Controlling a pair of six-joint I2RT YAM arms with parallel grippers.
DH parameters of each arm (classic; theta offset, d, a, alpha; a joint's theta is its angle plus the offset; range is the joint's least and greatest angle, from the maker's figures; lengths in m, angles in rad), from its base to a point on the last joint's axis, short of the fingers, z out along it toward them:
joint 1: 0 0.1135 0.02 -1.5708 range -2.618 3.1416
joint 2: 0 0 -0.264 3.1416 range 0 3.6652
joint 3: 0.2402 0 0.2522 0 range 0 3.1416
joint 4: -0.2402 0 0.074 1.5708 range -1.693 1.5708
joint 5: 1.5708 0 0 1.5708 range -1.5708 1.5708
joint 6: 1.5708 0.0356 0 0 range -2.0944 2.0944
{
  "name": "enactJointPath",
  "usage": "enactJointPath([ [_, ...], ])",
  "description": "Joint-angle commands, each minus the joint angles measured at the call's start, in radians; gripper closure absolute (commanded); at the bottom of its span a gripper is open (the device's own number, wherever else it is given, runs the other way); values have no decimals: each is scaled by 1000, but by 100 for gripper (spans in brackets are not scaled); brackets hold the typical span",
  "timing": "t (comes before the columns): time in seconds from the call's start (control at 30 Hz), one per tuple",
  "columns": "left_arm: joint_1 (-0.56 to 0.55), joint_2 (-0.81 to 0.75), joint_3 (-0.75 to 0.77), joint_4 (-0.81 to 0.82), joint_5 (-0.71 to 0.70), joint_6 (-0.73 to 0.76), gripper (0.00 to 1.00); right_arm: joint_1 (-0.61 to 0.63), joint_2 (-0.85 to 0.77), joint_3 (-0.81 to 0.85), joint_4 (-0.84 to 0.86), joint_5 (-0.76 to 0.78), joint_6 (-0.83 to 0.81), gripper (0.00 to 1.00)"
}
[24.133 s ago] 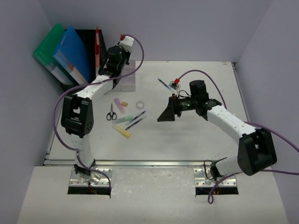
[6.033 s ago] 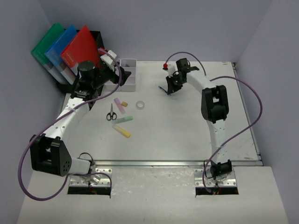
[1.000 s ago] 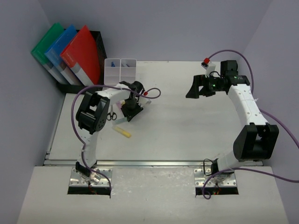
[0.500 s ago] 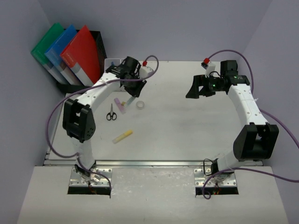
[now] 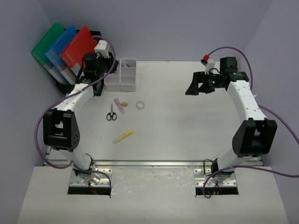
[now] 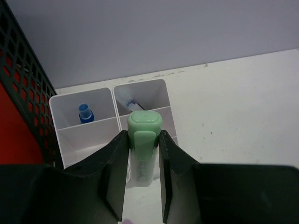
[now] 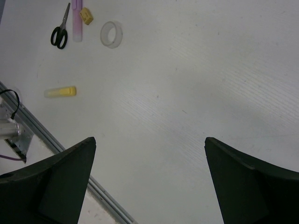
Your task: Organize the desk
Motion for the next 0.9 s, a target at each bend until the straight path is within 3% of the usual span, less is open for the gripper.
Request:
enactJointPath([
  [0.0,29,76,58,332,2,-45,100,-3,-7,37,29,-7,-1,1],
  [0.47,43,310,156,440,-61,55,100,-4,-33,24,21,31,-13,1],
  [0.87,57,363,125,436,-111,71,100,-3,-32,30,17,75,-17,1],
])
